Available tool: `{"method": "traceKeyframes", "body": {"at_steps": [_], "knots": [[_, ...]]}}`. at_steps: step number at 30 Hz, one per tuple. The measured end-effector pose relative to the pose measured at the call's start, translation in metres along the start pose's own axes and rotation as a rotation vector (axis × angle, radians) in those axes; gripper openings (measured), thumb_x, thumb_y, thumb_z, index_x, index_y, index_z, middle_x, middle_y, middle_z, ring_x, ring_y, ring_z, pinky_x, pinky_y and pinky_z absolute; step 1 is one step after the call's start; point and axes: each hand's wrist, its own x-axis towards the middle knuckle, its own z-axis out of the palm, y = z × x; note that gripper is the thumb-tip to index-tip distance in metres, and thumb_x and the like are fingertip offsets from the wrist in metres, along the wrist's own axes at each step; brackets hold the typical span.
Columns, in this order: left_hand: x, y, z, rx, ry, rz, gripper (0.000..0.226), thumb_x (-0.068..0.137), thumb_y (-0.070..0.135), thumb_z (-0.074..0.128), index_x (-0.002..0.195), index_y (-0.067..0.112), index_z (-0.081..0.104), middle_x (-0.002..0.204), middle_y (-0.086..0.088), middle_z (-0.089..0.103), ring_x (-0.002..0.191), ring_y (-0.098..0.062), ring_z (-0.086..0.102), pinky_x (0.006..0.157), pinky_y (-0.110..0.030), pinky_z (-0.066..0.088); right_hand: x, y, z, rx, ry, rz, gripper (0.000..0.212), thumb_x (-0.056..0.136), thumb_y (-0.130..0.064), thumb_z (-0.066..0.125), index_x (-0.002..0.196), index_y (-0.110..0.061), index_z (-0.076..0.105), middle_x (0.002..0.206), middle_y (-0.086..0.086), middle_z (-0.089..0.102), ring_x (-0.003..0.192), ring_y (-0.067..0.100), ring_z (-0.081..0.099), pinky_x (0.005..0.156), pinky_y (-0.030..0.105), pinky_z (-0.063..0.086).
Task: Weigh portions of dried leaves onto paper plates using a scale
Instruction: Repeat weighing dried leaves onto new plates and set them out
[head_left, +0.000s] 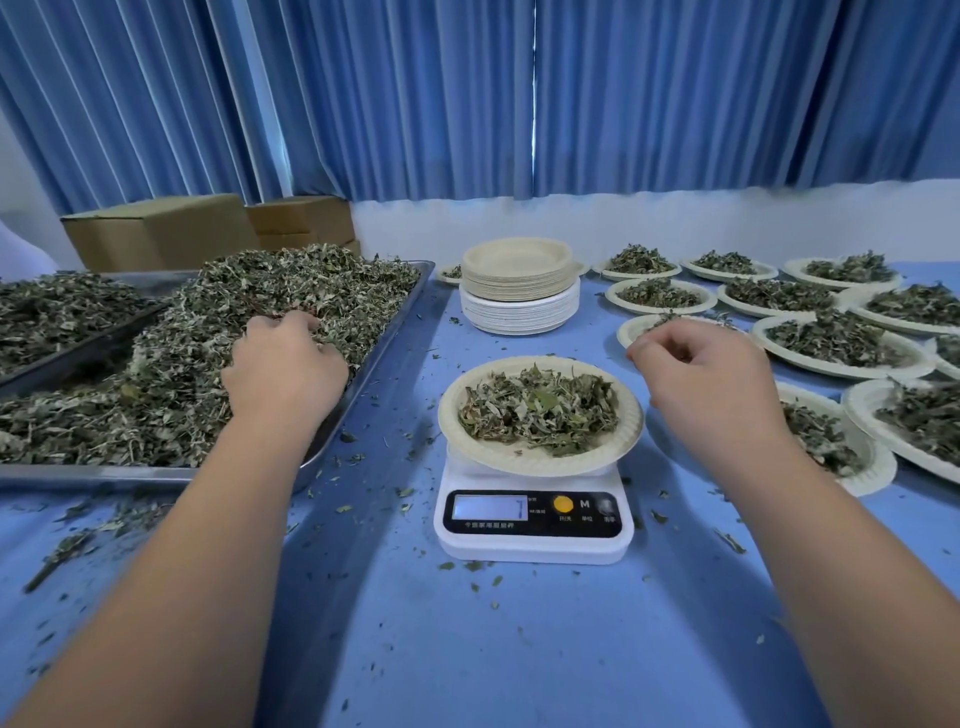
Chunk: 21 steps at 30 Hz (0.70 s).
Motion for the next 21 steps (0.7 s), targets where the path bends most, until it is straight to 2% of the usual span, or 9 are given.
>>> {"method": "traceKeyframes", "body": {"at_steps": [4, 7, 9, 12, 15, 17, 19, 21], "knots": [[-0.010, 0.016, 0.004, -0.037, 0.077, 0.141, 0.036, 0.093, 0.029, 0.054, 0.128, 0.020, 0.057, 0.135, -0.011, 0.046, 0.124, -0.033, 0.045, 0.104, -0.053, 0.033, 0.001, 0.001, 0.000, -0.012, -0.014, 0.043, 0.020, 0.087, -0.020, 0.056, 0.070, -0.020, 0.066, 0.054, -0.011, 0.057, 0.052, 0.004, 0.049, 0.054, 0.023, 0.037], [-0.022, 0.031, 0.006, -0.117, 0.133, 0.324, 0.029, 0.092, 0.026, 0.053, 0.119, 0.020, 0.062, 0.128, -0.006, 0.050, 0.117, -0.027, 0.051, 0.103, -0.048, 0.033, 0.000, 0.002, -0.001, -0.034, -0.054, 0.066, 0.017, 0.087, -0.018, 0.055, 0.074, -0.019, 0.065, 0.065, -0.007, 0.060, 0.060, 0.012, 0.052, 0.055, 0.025, 0.039], [-0.030, 0.041, 0.009, -0.151, 0.122, 0.388, 0.025, 0.093, 0.025, 0.052, 0.114, 0.020, 0.064, 0.123, -0.004, 0.053, 0.108, -0.026, 0.055, 0.099, -0.045, 0.037, 0.000, 0.002, 0.000, -0.065, -0.078, 0.079, 0.014, 0.088, -0.019, 0.055, 0.078, -0.019, 0.065, 0.069, -0.007, 0.060, 0.061, 0.009, 0.052, 0.054, 0.025, 0.038], [-0.039, 0.050, 0.014, -0.196, 0.002, 0.385, 0.023, 0.094, 0.026, 0.050, 0.112, 0.019, 0.064, 0.115, -0.005, 0.055, 0.092, -0.025, 0.055, 0.082, -0.037, 0.045, 0.001, 0.004, 0.000, -0.114, -0.099, 0.099, 0.007, 0.088, -0.022, 0.057, 0.084, -0.022, 0.063, 0.072, -0.012, 0.058, 0.064, 0.003, 0.051, 0.052, 0.021, 0.034], [-0.044, 0.054, 0.020, -0.136, -0.207, 0.327, 0.028, 0.096, 0.033, 0.047, 0.111, 0.016, 0.063, 0.108, -0.007, 0.062, 0.088, -0.026, 0.060, 0.078, -0.037, 0.050, 0.002, 0.005, 0.002, -0.152, -0.116, 0.117, 0.011, 0.088, -0.023, 0.057, 0.097, -0.020, 0.063, 0.085, -0.011, 0.059, 0.073, 0.002, 0.051, 0.057, 0.020, 0.035], [-0.046, 0.056, 0.024, -0.128, -0.291, 0.306, 0.032, 0.097, 0.036, 0.045, 0.099, 0.012, 0.066, 0.090, -0.008, 0.066, 0.075, -0.026, 0.059, 0.068, -0.034, 0.050, 0.001, 0.004, 0.003, -0.161, -0.128, 0.143, 0.017, 0.089, -0.023, 0.056, 0.104, -0.019, 0.063, 0.094, -0.006, 0.061, 0.078, 0.010, 0.055, 0.062, 0.025, 0.038], [-0.045, 0.056, 0.026, -0.146, -0.317, 0.292, 0.037, 0.097, 0.036, 0.044, 0.084, 0.008, 0.064, 0.070, -0.009, 0.062, 0.060, -0.026, 0.051, 0.059, -0.030, 0.042, 0.000, 0.003, 0.004, -0.134, -0.136, 0.175, 0.020, 0.089, -0.021, 0.056, 0.107, -0.016, 0.063, 0.097, -0.001, 0.064, 0.080, 0.019, 0.061, 0.067, 0.029, 0.046], [-0.045, 0.055, 0.026, -0.195, -0.336, 0.268, 0.038, 0.096, 0.032, 0.046, 0.066, 0.008, 0.051, 0.059, -0.007, 0.049, 0.054, -0.024, 0.041, 0.057, -0.029, 0.036, -0.001, 0.002, 0.005, -0.095, -0.139, 0.188, 0.019, 0.088, -0.018, 0.055, 0.106, -0.015, 0.063, 0.092, 0.000, 0.064, 0.077, 0.024, 0.064, 0.069, 0.035, 0.052]]}}
